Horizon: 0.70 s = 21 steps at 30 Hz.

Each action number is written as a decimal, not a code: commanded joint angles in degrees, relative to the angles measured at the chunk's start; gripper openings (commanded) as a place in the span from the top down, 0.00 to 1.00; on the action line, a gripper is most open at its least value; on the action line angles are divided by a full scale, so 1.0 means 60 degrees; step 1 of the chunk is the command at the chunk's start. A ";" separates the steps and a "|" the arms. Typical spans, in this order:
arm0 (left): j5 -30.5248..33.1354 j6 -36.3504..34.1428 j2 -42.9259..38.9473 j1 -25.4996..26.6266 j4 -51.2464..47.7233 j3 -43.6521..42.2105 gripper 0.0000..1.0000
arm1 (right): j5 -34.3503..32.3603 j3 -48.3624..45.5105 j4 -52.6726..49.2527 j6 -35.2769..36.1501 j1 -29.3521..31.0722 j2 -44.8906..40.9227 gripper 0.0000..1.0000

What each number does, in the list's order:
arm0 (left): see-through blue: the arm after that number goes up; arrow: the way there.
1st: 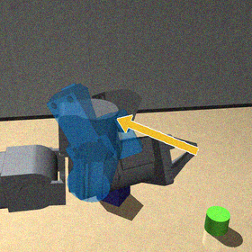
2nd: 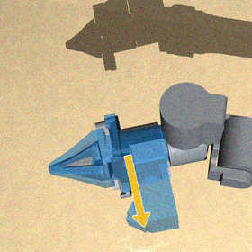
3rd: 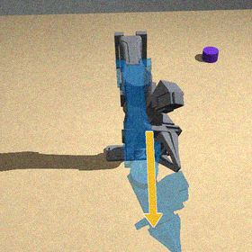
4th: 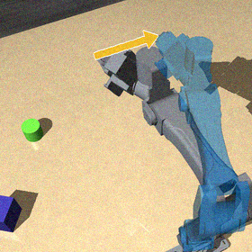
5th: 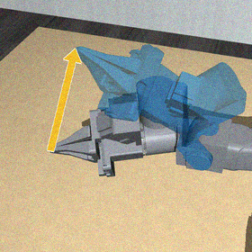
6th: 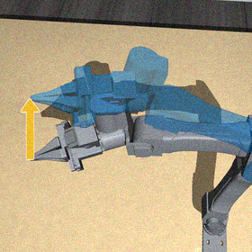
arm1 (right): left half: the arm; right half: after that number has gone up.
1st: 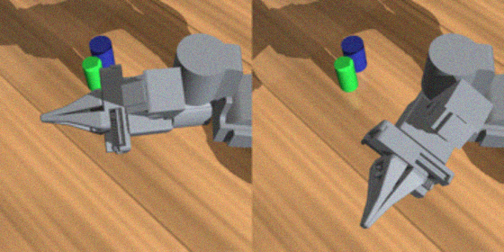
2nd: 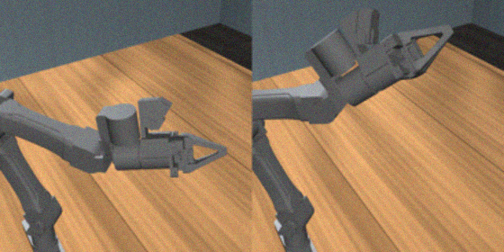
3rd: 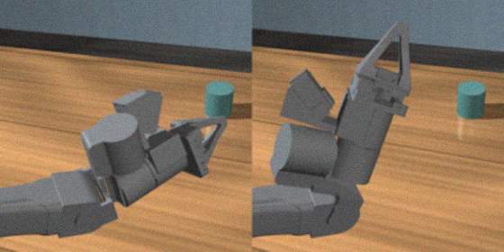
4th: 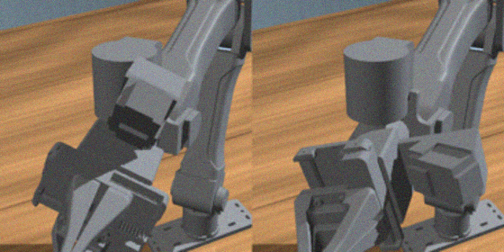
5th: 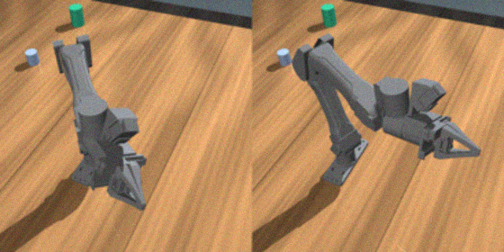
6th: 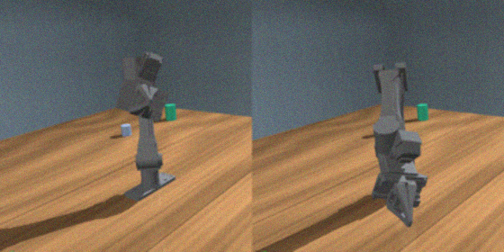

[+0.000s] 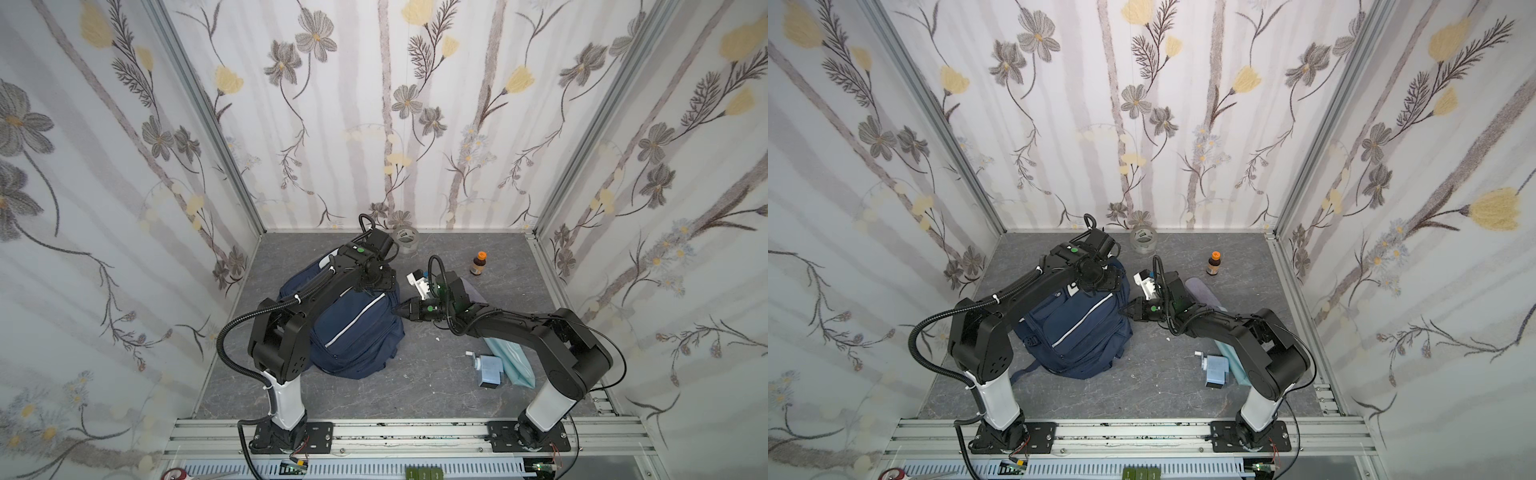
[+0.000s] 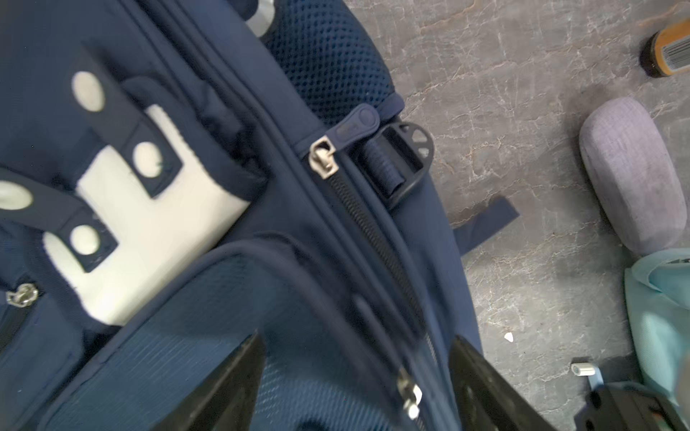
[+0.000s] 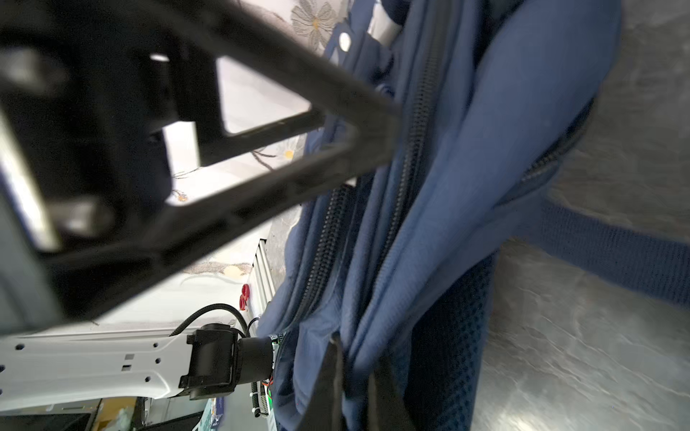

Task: Pack the student bag

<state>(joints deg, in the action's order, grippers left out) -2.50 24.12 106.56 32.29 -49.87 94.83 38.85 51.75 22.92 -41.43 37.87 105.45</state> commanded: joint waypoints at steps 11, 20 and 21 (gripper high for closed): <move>-0.0782 0.0360 0.0302 -0.0063 -0.0436 -0.0301 0.71 | -0.1081 0.0734 0.0503 0.1544 0.1091 -0.0778 0.99; -0.0923 0.0248 -0.0234 -0.0375 -0.0244 -0.0638 1.00 | -0.1966 0.0632 -0.0783 0.1913 0.0897 -0.0809 0.54; -0.0963 0.0153 -0.0317 -0.0441 -0.0244 -0.0668 1.00 | -0.1945 0.0442 -0.0734 0.2007 0.0804 -0.0897 0.49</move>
<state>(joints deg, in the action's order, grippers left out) -6.90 26.50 106.19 30.22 -50.33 91.24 29.26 55.70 13.34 -32.45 43.81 101.23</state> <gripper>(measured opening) 0.131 0.504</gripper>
